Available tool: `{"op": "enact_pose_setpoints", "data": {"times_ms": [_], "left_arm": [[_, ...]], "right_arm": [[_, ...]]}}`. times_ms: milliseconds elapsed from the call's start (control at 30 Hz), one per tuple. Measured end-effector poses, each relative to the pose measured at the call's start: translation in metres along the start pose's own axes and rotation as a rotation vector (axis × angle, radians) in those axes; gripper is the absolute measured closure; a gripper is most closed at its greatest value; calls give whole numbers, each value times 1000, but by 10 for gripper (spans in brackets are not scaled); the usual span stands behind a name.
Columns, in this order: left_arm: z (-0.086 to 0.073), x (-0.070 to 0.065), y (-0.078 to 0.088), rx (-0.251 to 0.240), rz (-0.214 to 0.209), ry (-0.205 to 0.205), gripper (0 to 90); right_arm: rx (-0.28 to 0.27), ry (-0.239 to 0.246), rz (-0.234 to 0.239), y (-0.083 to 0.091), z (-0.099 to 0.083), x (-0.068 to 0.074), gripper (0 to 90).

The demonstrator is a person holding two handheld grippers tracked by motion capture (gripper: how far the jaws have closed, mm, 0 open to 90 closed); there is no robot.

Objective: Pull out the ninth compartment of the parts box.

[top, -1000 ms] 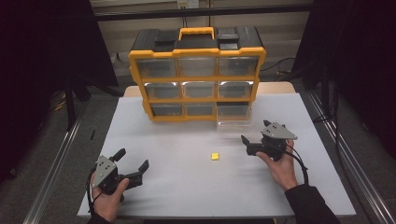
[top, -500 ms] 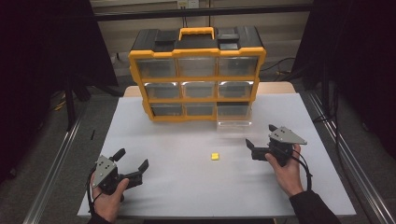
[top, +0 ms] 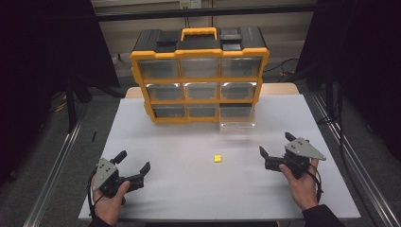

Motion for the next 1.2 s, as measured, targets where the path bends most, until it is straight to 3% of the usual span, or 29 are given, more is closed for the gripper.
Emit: {"op": "enact_pose_setpoints", "data": {"times_ms": [300, 400, 500, 867, 933, 1033, 1200], "left_arm": [[-2, 1, 2, 1, 9, 6, 44], [-2, 2, 3, -4, 14, 28, 44], [-2, 1, 4, 0, 9, 11, 44], [-1, 1, 7, -5, 9, 20, 43], [-1, 1, 7, -2, 3, 4, 43], [1, -1, 5, -11, 6, 19, 43], [0, -2, 4, -3, 2, 5, 43]], "right_arm": [[-18, -38, -16, 15, -3, -7, 12], [-10, -49, -16, 17, -4, -8, 12], [15, -50, -29, 22, -7, -10, 14], [44, -61, 34, 33, -17, -1, 24], [45, -59, 30, 33, -17, -2, 27], [50, -65, 32, 32, -17, -4, 28], [61, -78, 36, 31, -16, -7, 24]]}}
Point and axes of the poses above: each handheld gripper's, and its own axes: y roughly backward along the jaws, z roughly out of its top, x roughly to its left, the point moved 9 cm from there along -y, roughly forward along the jaws, and after that the axes turned 15 degrees about -y, right-handed, at the moved point
